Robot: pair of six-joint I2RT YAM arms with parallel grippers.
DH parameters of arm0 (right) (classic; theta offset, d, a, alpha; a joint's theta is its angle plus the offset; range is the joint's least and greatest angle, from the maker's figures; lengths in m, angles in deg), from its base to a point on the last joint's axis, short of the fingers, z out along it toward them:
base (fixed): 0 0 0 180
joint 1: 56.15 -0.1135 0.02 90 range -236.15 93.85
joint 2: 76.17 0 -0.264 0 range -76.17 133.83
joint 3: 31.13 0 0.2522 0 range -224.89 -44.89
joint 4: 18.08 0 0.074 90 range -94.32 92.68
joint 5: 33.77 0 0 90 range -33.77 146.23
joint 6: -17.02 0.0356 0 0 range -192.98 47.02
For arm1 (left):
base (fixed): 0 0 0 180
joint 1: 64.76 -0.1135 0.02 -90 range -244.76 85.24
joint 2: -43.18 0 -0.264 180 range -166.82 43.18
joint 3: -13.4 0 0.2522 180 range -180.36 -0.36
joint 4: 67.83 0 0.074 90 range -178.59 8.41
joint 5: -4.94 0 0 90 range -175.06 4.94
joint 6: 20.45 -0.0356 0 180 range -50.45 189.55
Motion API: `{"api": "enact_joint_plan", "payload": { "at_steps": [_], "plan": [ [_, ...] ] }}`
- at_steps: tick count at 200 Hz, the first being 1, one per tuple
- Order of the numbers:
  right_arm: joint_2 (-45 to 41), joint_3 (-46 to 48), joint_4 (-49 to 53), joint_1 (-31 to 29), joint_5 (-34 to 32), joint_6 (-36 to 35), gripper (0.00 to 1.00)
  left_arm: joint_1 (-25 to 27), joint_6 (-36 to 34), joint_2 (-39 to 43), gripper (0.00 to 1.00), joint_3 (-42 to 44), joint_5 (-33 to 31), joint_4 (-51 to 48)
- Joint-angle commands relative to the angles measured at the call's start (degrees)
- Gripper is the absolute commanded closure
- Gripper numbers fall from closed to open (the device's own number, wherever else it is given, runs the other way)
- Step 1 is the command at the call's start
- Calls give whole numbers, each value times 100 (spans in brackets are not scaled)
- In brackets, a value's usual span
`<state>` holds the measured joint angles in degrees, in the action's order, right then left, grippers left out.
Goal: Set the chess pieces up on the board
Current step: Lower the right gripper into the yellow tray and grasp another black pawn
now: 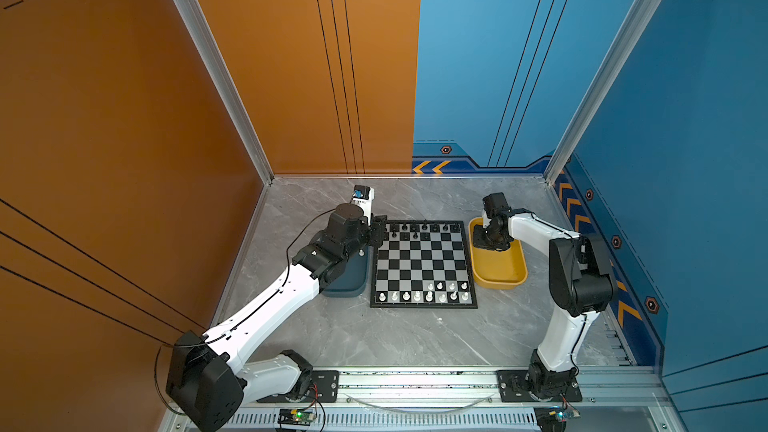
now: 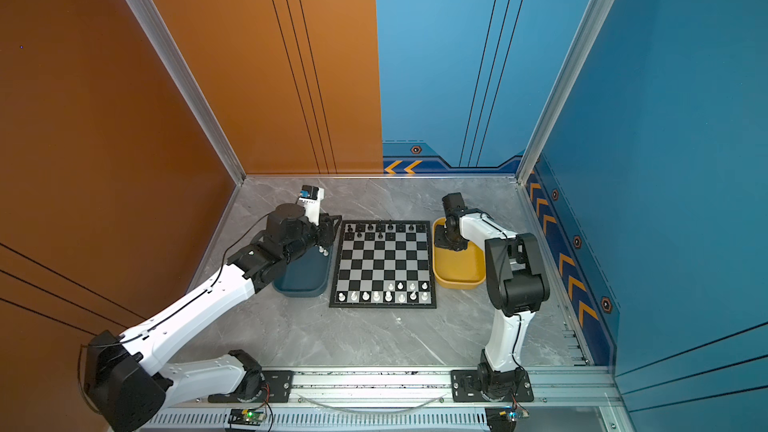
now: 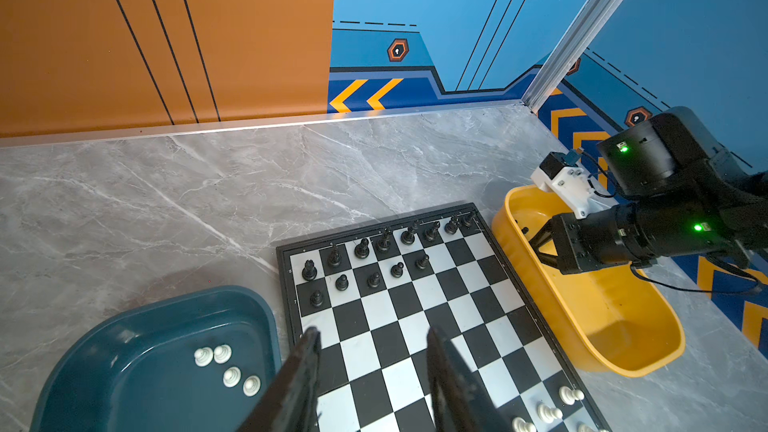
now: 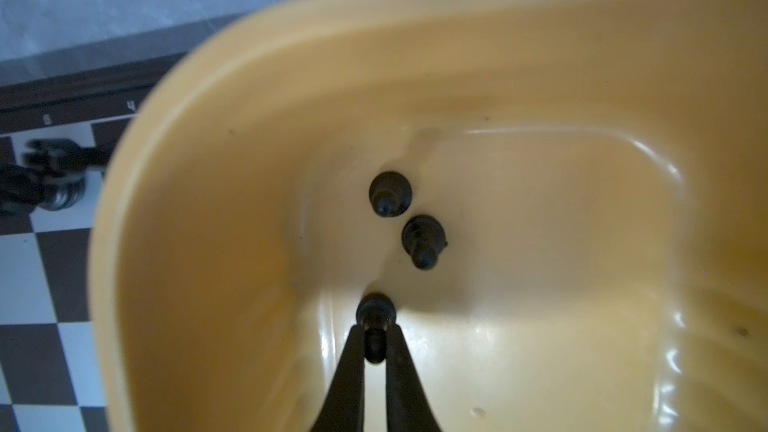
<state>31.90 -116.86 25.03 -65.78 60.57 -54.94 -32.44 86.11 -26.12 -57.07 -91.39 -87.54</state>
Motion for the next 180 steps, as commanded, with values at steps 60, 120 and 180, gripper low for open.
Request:
{"api": "enact_joint_plan", "payload": {
  "at_steps": [60, 120, 180],
  "plan": [
    [-385, -247, 515, -229, -604, -94, 100, 38, -3, 49, 57, -140, 44, -99],
    [-1027, -404, 863, -604, -929, -165, 100, 29, -30, 111, 57, -95, 45, -99],
    [-972, -944, 1095, -1233, -966, -227, 100, -6, -38, 197, 56, -14, 44, -64]
  ]
}}
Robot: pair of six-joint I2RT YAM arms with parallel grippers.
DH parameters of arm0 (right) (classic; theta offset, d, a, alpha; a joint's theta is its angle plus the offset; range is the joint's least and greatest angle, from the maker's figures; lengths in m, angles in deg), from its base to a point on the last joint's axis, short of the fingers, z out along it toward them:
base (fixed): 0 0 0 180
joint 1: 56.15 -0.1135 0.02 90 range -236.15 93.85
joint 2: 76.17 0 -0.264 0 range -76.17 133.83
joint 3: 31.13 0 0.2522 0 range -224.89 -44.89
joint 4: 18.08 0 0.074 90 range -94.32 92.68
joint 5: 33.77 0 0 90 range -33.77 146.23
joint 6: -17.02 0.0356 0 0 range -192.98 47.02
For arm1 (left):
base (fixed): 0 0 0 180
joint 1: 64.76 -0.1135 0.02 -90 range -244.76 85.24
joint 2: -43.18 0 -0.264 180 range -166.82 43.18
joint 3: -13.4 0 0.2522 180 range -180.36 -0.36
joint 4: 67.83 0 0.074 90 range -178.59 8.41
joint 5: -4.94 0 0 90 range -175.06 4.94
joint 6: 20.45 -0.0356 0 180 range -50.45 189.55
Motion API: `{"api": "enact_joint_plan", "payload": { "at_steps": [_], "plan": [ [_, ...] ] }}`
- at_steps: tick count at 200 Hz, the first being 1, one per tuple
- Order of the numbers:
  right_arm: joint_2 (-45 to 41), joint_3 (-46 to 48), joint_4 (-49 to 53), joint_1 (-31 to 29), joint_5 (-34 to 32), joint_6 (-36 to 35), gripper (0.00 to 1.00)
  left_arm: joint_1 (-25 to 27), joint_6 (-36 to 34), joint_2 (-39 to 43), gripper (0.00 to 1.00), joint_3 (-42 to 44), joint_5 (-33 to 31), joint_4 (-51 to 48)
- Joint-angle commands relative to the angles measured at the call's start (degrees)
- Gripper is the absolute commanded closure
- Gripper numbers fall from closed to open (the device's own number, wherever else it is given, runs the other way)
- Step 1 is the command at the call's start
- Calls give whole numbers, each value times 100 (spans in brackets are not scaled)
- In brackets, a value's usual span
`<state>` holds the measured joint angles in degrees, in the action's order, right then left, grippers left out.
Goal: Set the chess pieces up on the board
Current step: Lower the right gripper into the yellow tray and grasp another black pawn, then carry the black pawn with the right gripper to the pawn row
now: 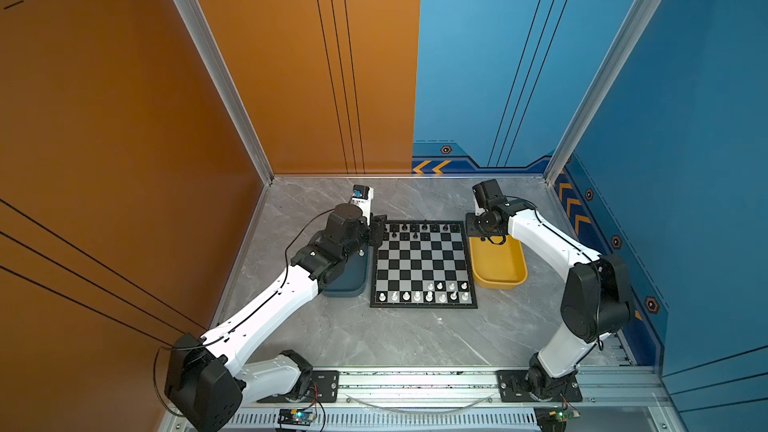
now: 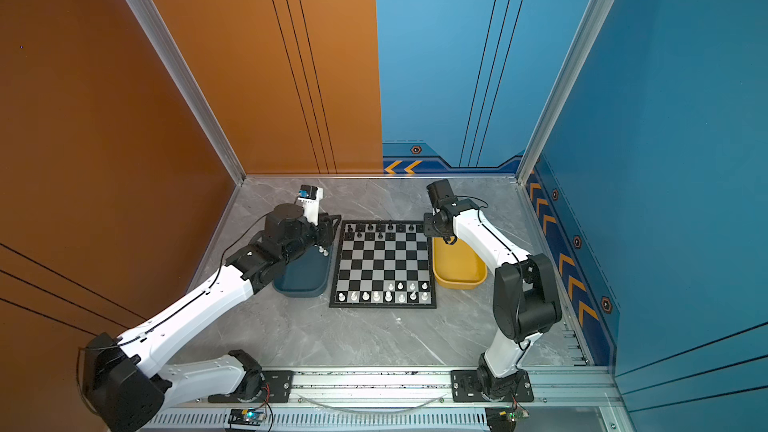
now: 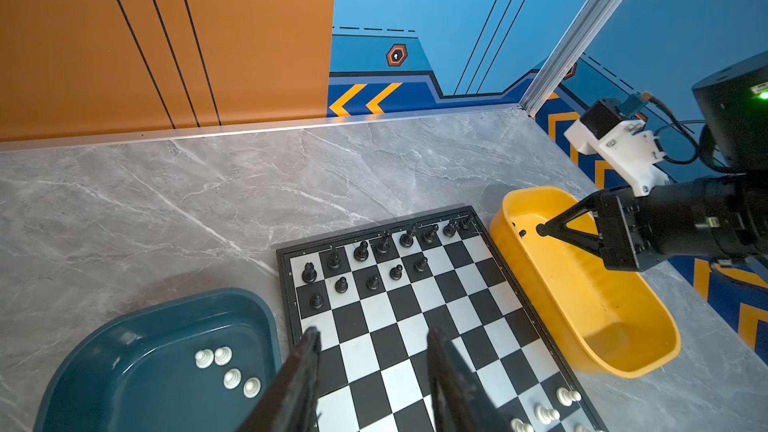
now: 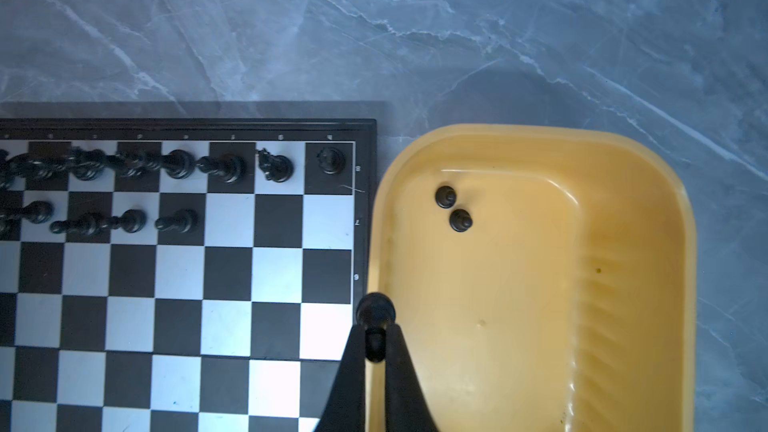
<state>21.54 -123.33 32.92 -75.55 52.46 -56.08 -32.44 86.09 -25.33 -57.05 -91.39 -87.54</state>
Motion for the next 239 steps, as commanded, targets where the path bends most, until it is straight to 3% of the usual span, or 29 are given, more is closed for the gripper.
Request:
{"api": "enact_joint_plan", "payload": {
  "at_steps": [1, 97, 239],
  "plan": [
    [73, -300, 309, -270, -152, -111, 100, -6, -36, 119, 56, -17, 44, -64],
    [1443, -1245, 406, -905, 132, -152, 100, -76, -45, 145, 56, 18, 44, -81],
    [2451, -1920, 469, -902, 164, -146, 100, -155, -36, 126, 56, 51, 88, -64]
  ]
}}
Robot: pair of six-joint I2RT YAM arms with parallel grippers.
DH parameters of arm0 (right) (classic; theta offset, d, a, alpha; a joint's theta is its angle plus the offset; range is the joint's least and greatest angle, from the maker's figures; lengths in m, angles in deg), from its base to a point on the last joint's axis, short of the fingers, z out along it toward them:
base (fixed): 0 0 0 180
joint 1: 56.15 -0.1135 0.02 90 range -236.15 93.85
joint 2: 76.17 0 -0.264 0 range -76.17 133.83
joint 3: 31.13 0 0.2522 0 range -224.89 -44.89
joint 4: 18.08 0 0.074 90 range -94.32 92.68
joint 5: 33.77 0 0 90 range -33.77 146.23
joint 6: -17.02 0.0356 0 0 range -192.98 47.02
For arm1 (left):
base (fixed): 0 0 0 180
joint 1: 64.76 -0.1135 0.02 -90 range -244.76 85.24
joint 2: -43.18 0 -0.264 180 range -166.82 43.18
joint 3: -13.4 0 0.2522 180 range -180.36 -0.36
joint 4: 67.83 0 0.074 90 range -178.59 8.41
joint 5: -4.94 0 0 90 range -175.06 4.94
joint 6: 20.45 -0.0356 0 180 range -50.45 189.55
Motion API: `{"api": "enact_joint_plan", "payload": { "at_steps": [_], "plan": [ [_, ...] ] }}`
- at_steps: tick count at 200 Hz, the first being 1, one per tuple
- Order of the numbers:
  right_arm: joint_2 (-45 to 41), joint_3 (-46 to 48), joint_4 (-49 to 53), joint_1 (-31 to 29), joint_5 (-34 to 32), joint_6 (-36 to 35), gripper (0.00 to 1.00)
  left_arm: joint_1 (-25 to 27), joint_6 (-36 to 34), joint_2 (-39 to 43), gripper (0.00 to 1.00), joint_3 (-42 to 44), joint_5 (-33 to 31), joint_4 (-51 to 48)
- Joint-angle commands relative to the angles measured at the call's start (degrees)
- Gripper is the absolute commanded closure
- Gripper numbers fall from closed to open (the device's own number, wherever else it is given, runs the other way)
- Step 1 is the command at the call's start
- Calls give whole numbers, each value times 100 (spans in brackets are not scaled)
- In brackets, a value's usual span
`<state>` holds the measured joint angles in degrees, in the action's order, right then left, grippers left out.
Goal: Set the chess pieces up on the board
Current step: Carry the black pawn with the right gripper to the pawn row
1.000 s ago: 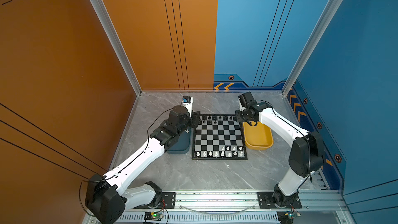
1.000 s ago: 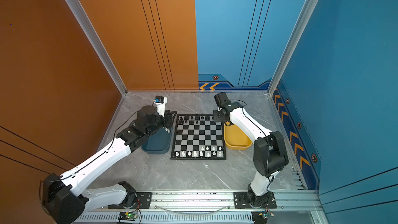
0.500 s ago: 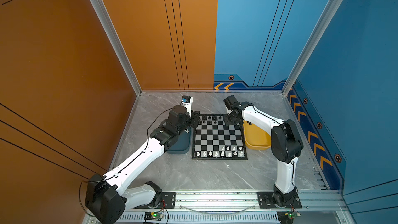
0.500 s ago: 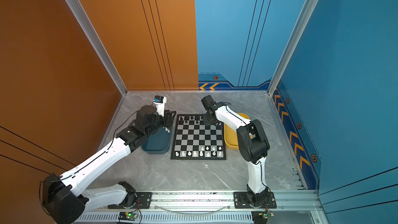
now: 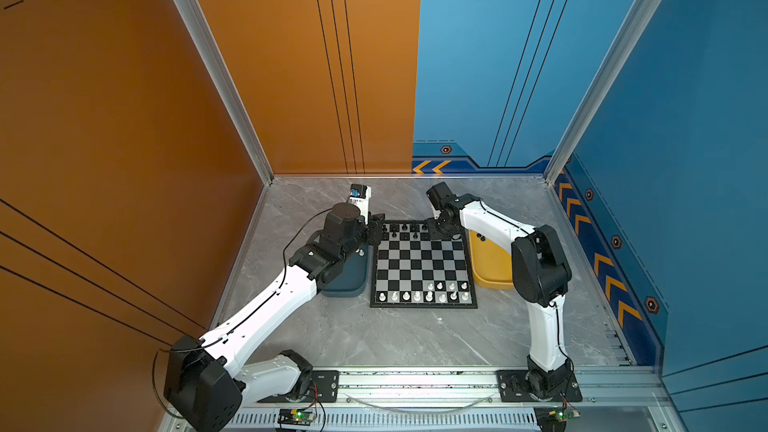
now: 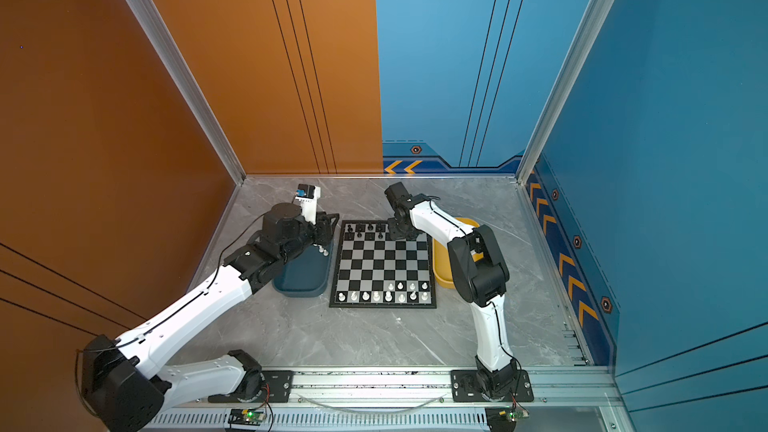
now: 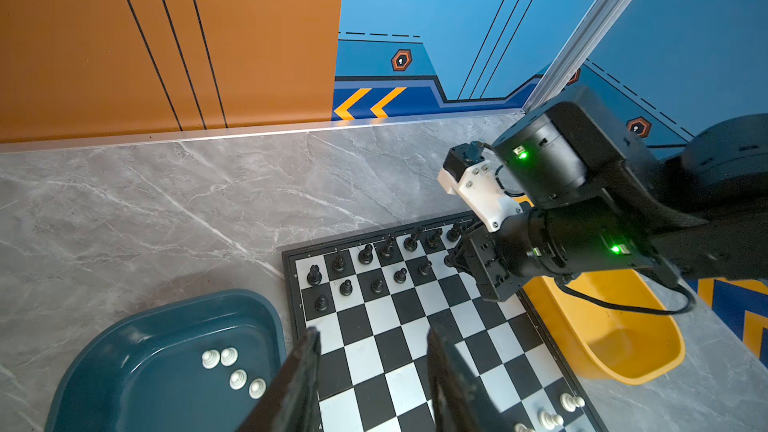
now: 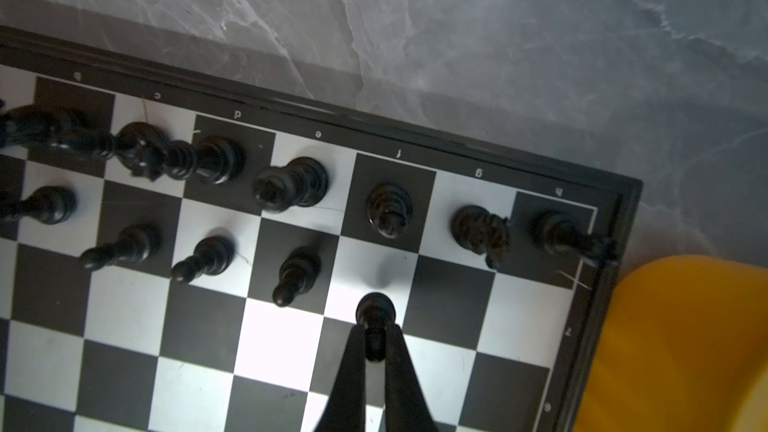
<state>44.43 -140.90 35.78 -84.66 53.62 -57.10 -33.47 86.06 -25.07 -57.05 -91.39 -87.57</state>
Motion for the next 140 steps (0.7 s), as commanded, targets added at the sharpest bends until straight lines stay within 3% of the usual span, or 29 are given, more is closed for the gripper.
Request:
{"api": "enact_joint_plan", "payload": {
  "at_steps": [1, 106, 140],
  "plan": [
    [160, -163, 178, 7, 49, -42, 100, -53, -34, 96, 56, 52, 88, -61],
    [253, -199, 287, -5, 32, -65, 98, -87, -17, 104, 56, 59, 123, -53],
    [235, -182, 323, -11, 41, -85, 91, -87, -8, 110, 56, 53, 131, -53]
  ]
}}
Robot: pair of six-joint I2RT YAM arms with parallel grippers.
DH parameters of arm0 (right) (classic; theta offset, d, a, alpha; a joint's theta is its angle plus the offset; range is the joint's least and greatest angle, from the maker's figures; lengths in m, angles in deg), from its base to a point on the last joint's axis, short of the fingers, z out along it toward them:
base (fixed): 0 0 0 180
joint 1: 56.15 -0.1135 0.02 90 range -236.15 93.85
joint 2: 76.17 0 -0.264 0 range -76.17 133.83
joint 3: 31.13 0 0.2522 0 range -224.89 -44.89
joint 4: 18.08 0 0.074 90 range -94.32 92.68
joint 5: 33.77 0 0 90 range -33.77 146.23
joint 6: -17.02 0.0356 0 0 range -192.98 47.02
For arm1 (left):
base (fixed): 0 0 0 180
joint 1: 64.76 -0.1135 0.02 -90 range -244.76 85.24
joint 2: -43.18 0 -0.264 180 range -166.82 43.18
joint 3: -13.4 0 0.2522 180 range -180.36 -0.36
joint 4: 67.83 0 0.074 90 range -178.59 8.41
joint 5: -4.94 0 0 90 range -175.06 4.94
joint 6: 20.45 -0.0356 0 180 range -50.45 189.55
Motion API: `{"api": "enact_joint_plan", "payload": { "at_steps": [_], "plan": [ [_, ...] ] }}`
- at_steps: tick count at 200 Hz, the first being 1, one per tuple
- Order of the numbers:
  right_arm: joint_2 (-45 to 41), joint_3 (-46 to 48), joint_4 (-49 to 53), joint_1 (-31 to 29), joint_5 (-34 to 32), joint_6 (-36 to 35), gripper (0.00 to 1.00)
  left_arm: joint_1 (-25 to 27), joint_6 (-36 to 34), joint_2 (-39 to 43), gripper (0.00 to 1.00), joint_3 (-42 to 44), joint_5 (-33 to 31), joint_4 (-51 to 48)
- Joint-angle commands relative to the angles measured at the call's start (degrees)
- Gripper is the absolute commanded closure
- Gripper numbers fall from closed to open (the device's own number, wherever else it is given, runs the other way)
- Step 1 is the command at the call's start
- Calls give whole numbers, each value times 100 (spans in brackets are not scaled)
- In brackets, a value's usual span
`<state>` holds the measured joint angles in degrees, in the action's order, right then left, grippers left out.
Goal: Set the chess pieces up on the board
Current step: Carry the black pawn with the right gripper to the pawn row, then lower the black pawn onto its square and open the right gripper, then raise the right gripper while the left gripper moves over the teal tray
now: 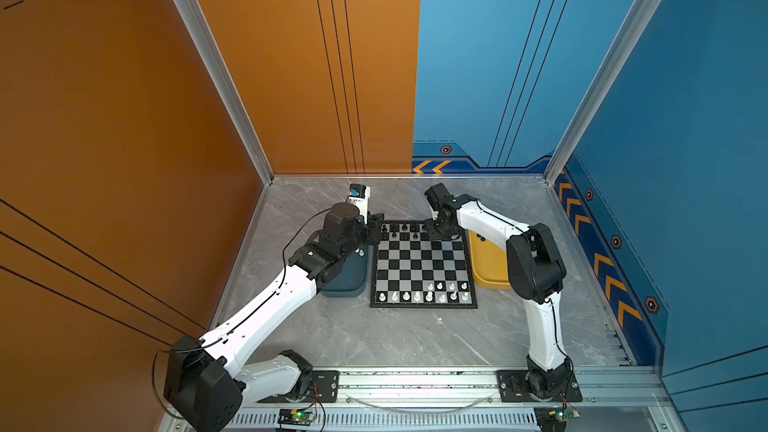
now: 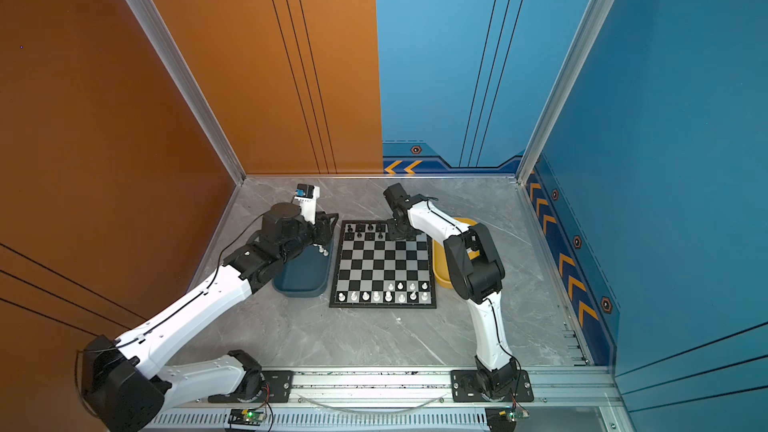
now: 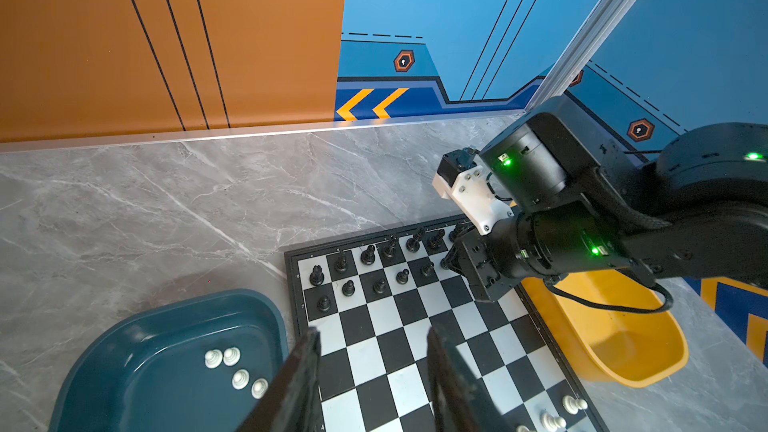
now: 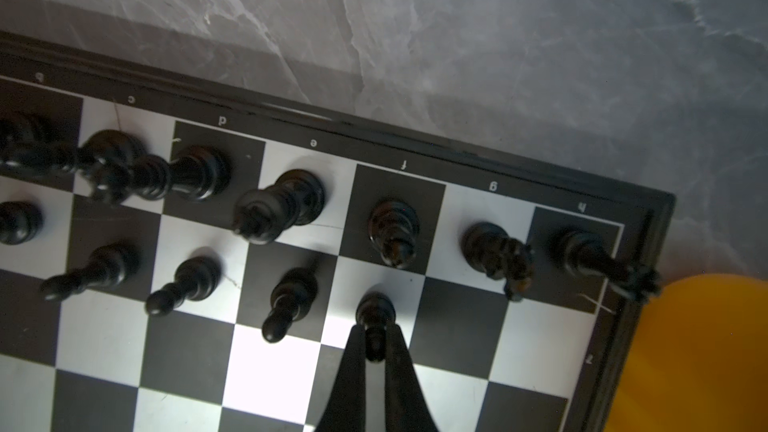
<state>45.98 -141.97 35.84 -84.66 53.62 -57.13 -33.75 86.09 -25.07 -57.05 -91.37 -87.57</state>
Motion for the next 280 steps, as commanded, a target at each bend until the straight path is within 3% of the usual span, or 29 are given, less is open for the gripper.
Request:
{"api": "enact_joint_plan", "payload": {
  "at_steps": [1, 50, 162, 244, 280],
  "plan": [
    [81, -75, 317, -13, 41, -83, 91, -59, -10, 110, 56, 53, 129, -53],
    [77, -89, 318, -31, 100, -67, 80, -55, -10, 128, 56, 70, 121, -61],
    [-297, 119, 312, -34, 83, -55, 71, -59, -1, 189, 56, 79, 94, -114],
    [-2301, 1099, -57, -44, -544, 38, 69, -68, -79, 114, 56, -52, -252, -439],
    [-3058, 1418, -759, -62, -443, 233, 69, -114, -113, 198, 56, -53, -568, -916]
  ]
}}
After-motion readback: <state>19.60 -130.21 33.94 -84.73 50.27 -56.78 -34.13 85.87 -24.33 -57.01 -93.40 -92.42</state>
